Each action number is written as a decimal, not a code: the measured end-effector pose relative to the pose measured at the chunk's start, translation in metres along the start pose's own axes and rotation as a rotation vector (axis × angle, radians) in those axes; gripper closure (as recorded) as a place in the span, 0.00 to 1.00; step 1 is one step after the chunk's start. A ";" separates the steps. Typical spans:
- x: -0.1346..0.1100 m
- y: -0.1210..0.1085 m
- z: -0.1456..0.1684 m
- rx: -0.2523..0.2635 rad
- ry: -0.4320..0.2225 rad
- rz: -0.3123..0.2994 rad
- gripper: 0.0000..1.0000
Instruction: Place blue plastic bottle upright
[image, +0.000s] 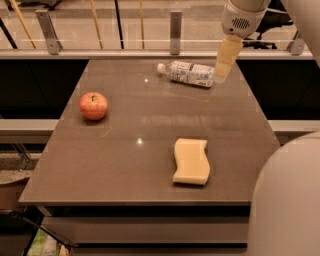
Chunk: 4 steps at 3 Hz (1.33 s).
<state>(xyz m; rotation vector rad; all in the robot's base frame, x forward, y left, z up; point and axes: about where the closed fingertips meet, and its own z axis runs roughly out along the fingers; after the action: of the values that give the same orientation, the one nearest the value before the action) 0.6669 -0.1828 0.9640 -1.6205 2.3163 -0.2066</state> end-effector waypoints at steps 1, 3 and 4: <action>-0.008 -0.012 0.012 -0.012 0.002 -0.006 0.00; -0.032 -0.022 0.038 -0.050 -0.017 -0.044 0.00; -0.047 -0.023 0.052 -0.073 -0.029 -0.070 0.00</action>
Offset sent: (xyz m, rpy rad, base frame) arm 0.0334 0.0133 -0.0182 0.0000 0.1401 0.0599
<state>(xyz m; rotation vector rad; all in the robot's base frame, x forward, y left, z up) 0.7193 -0.1445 0.9292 -1.7293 2.2724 -0.1149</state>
